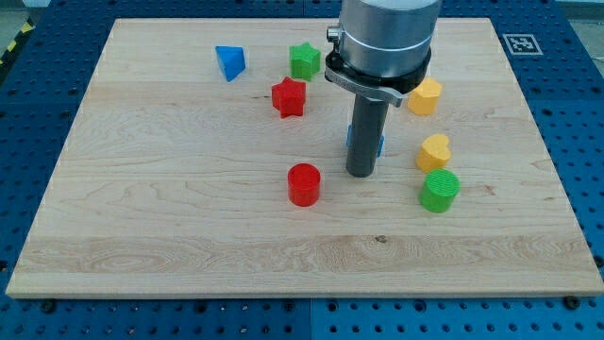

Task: Move the red star down and left

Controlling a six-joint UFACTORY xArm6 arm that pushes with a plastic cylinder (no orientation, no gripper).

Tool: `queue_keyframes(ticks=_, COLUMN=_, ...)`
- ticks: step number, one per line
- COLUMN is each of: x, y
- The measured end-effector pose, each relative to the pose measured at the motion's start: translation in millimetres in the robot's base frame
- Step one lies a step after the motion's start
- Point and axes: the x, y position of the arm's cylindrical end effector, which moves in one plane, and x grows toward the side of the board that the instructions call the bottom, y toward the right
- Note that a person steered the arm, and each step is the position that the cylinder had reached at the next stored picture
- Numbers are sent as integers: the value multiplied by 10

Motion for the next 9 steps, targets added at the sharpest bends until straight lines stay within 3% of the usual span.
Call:
queue_keyframes(ticks=4, x=-239, y=-1)
queue_keyframes(ticks=6, x=-304, y=-448)
queue_keyframes(ticks=9, x=-964, y=-494)
